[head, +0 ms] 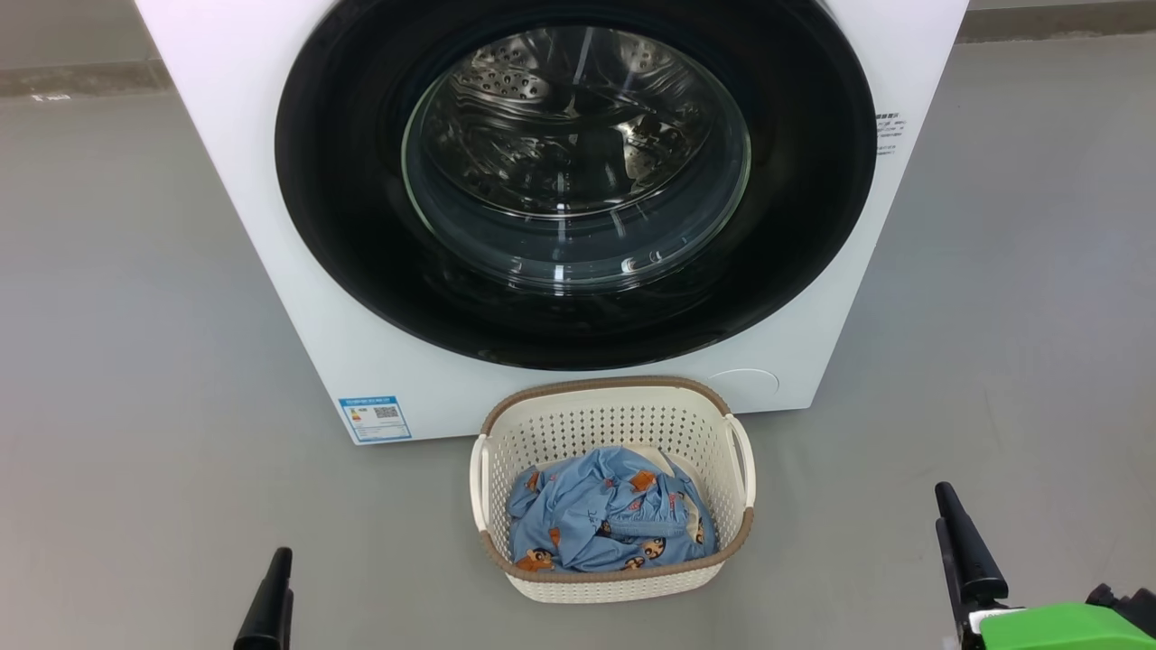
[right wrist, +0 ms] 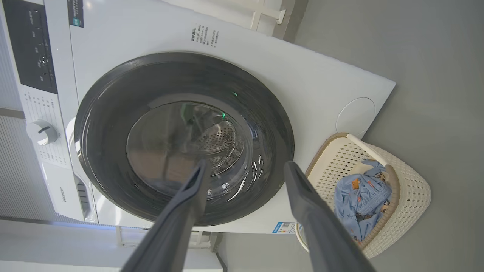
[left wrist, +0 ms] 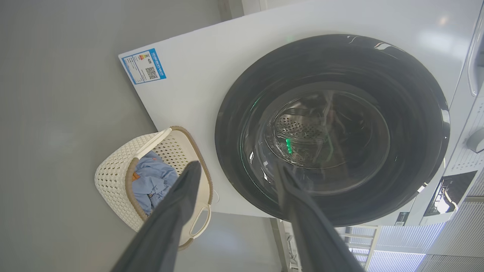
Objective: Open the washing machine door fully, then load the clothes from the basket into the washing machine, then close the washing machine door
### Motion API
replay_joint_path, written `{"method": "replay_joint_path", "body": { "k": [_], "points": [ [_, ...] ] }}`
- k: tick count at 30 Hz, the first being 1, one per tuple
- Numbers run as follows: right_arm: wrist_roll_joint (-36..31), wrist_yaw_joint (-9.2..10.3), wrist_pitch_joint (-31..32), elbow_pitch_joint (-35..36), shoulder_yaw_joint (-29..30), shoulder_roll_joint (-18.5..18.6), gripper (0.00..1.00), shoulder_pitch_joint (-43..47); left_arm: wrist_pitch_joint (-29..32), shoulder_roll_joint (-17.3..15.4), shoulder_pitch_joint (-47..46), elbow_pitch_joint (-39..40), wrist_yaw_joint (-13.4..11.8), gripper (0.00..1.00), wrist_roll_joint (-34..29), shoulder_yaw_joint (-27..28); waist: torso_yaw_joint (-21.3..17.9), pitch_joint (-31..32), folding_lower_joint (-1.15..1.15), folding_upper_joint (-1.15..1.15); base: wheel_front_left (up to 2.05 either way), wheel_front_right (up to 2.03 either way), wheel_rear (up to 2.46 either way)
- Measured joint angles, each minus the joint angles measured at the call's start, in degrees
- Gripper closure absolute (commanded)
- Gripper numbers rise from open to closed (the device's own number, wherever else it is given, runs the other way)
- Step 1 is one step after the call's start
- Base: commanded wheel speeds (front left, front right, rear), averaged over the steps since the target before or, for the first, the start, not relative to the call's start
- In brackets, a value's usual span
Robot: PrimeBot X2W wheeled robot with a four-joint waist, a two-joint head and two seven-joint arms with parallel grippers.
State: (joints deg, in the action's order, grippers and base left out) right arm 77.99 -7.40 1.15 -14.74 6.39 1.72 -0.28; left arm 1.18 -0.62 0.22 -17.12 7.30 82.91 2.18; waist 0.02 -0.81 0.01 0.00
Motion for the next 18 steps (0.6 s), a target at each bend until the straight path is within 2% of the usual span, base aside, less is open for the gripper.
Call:
{"method": "replay_joint_path", "body": {
  "k": [18],
  "points": [
    [-17.47, 0.00, -2.88, 2.87, -3.14, 2.37, 0.00, -0.01, -2.79, -0.20, 0.01, 0.96, 0.01, 0.00, -15.02, -1.31, 0.02, 0.17, 0.00, 0.00, 0.00, 0.00, 0.00]
  ]
}}
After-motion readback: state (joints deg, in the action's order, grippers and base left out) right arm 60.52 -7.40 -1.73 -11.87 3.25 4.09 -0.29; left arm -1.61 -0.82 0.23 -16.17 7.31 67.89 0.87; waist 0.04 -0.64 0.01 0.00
